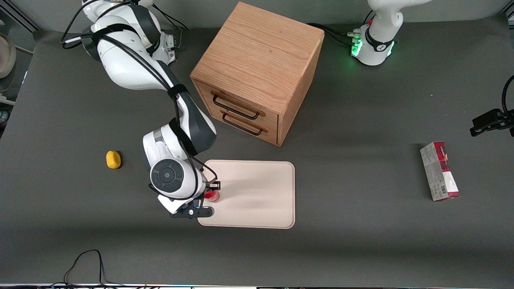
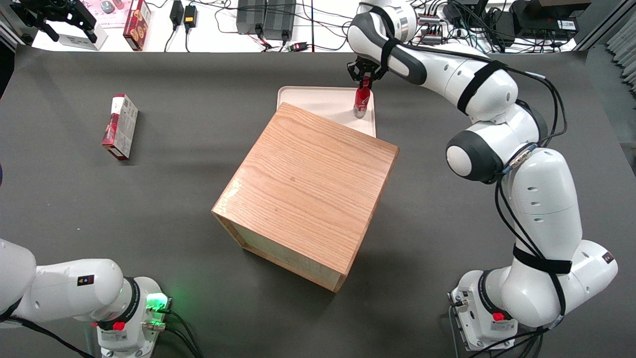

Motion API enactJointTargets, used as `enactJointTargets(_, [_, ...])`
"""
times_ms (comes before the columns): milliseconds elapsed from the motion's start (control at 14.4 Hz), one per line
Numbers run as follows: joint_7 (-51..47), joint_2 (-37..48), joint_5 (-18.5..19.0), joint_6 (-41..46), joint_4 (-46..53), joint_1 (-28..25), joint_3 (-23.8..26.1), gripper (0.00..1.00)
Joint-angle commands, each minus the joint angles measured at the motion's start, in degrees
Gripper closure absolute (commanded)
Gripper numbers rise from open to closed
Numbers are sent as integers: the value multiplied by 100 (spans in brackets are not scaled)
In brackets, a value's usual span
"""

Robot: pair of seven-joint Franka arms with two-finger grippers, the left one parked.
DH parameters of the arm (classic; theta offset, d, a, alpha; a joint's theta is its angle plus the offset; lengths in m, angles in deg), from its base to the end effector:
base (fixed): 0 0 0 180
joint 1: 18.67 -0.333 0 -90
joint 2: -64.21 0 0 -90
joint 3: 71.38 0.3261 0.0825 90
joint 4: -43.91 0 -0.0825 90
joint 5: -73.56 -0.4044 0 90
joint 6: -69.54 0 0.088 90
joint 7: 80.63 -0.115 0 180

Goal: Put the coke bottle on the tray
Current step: 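Lower the upright bottle onto the tray and open the right gripper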

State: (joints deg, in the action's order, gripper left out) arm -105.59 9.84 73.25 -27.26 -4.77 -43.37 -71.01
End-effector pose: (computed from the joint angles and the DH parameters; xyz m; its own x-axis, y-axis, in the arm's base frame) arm 0.7259 0.3379 0.3211 0.9947 -0.0033 -0.1031 0.0005 -0.9993 0.0364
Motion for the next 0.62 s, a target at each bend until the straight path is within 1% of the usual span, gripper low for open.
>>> enactJointTargets(0, [-149,-65,75,-23,148,-17,-11,100])
enactJointTargets(347, [-201,-100,101,-199,69,-17,-20,100])
enactJointTargets(417, [-210,-100,101,-199,69,-17,-29,98])
enactJointTargets(486, [-280,-100,101,-199,69,-17,-20,64])
enactJointTargets(556, [-315,-109,101,-207,69,-17,-29,28])
